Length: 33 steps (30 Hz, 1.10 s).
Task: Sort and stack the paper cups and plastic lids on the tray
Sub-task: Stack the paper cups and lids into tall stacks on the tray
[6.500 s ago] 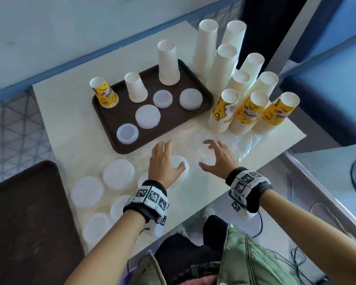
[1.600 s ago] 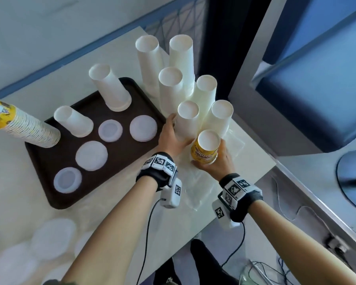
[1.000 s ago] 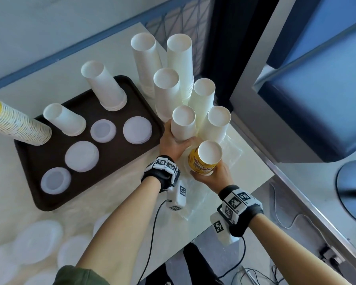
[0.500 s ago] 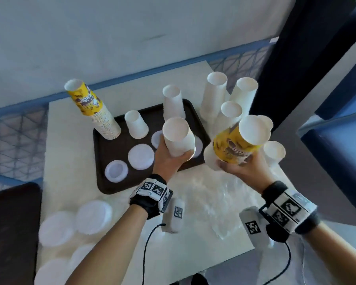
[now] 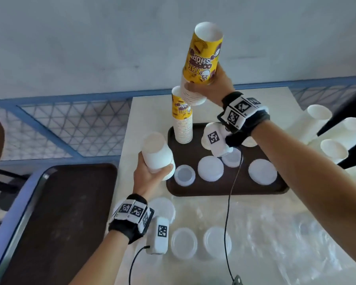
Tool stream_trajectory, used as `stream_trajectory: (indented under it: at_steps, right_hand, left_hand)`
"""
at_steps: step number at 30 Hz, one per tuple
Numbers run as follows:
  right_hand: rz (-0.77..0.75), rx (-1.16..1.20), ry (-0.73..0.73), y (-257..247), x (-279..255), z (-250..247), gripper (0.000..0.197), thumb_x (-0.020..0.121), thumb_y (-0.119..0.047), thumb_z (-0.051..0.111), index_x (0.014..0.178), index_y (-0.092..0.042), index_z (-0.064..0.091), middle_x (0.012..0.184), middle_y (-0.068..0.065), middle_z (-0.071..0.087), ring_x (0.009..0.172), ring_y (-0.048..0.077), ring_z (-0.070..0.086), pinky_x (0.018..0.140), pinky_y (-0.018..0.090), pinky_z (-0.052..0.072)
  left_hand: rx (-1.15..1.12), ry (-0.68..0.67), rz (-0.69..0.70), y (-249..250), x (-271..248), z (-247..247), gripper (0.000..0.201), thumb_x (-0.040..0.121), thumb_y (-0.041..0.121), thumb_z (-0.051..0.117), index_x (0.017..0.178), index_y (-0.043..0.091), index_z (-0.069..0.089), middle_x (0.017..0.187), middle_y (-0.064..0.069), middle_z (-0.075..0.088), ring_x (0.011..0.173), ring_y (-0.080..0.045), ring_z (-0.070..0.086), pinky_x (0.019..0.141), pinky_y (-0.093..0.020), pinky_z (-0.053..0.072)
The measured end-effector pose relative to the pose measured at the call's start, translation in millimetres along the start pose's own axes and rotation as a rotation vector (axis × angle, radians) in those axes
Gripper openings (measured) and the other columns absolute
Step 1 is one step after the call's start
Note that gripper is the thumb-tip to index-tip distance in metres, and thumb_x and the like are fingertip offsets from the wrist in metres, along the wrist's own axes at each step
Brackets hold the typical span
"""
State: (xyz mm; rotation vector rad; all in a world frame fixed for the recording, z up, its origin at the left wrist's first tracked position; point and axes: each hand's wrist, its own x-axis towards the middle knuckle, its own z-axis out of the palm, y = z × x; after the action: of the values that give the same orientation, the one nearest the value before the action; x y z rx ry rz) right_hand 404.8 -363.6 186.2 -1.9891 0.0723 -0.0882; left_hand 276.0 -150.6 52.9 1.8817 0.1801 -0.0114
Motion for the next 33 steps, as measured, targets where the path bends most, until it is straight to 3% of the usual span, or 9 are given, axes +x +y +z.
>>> stream_trajectory:
  at_steps: [4,8,14,18,21,25,28,31,33]
  right_hand:
    - [0.023,-0.07,-0.011,-10.0,33.3,29.1,0.074,0.069,-0.038,0.078,0.13,-0.021,0.041,0.126,-0.005,0.058,0.108,0.013,0.056,0.089,0.023,0.043]
    - [0.089,-0.146,-0.023,0.3,48.6,48.5,0.077,0.069,-0.039,0.077,0.133,-0.02,0.038,0.13,-0.002,0.056,0.116,0.018,0.054,0.093,0.026,0.044]
    - [0.168,-0.21,-0.077,24.1,53.8,65.6,0.082,0.07,-0.037,0.078,0.136,-0.018,0.033,0.133,0.002,0.052,0.121,0.022,0.05,0.098,0.032,0.042]
    - [0.217,-0.257,-0.127,45.2,52.0,74.7,0.081,0.07,-0.037,0.078,0.135,-0.016,0.035,0.131,0.003,0.054,0.12,0.022,0.052,0.093,0.029,0.041]
    - [0.256,-0.263,-0.15,59.8,41.9,69.8,0.086,0.075,-0.035,0.075,0.142,-0.015,0.024,0.138,0.01,0.048,0.126,0.028,0.048,0.099,0.034,0.039]
    - [0.265,-0.216,-0.111,76.7,7.6,45.2,0.089,0.077,-0.036,0.073,0.146,-0.022,0.018,0.137,0.016,0.048,0.125,0.029,0.049,0.105,0.039,0.038]
    - [0.278,-0.13,-0.094,97.3,-43.8,20.7,0.068,0.08,-0.032,0.071,0.138,-0.021,0.036,0.12,0.013,0.06,0.11,0.024,0.058,0.099,0.037,0.046]
    - [0.349,-0.09,-0.135,132.6,-118.3,-7.1,0.046,0.082,-0.025,0.069,0.124,-0.017,0.051,0.104,0.007,0.066,0.093,0.017,0.062,0.081,0.022,0.049]
    - [0.435,-0.061,-0.068,166.6,-171.0,-28.5,0.036,0.081,-0.02,0.07,0.115,-0.015,0.057,0.096,0.008,0.068,0.085,0.018,0.064,0.079,0.024,0.049]
  left_hand:
    - [-0.007,-0.001,-0.015,-17.1,5.4,-24.5,0.085,0.046,0.053,0.075,0.121,0.027,0.044,0.109,0.018,0.058,0.104,-0.01,0.058,0.09,-0.029,0.048]
    - [-0.009,-0.001,-0.045,-21.9,8.5,-40.0,0.084,0.041,0.055,0.072,0.116,0.033,0.042,0.101,0.026,0.055,0.095,0.005,0.056,0.082,-0.02,0.044]
    - [0.0,-0.027,-0.054,-26.9,16.1,-48.7,0.089,0.044,0.054,0.074,0.123,0.027,0.044,0.108,0.017,0.058,0.104,-0.012,0.057,0.093,-0.035,0.049]
    - [0.006,-0.024,-0.064,-24.8,19.2,-44.3,0.085,0.045,0.054,0.075,0.12,0.031,0.043,0.108,0.019,0.058,0.105,-0.01,0.058,0.093,-0.034,0.049]
    - [0.023,-0.03,-0.064,-21.6,24.0,-34.9,0.087,0.044,0.055,0.074,0.12,0.028,0.044,0.108,0.017,0.058,0.105,-0.012,0.057,0.092,-0.032,0.048]
    - [0.041,-0.062,-0.056,-15.1,34.2,-14.3,0.091,0.047,0.056,0.077,0.126,0.025,0.043,0.118,0.007,0.06,0.111,-0.014,0.057,0.099,-0.042,0.046]
    - [0.037,-0.099,-0.033,-1.8,47.7,14.2,0.092,0.049,0.055,0.078,0.128,0.027,0.041,0.123,0.004,0.059,0.114,-0.017,0.056,0.1,-0.047,0.045]
    - [0.014,-0.16,0.042,16.7,60.5,50.0,0.089,0.054,0.049,0.079,0.131,0.024,0.04,0.125,0.001,0.058,0.115,-0.017,0.056,0.099,-0.047,0.046]
    - [-0.008,-0.187,0.08,28.9,70.2,74.3,0.089,0.056,0.047,0.079,0.131,0.019,0.04,0.125,-0.001,0.058,0.114,-0.015,0.057,0.099,-0.042,0.047]
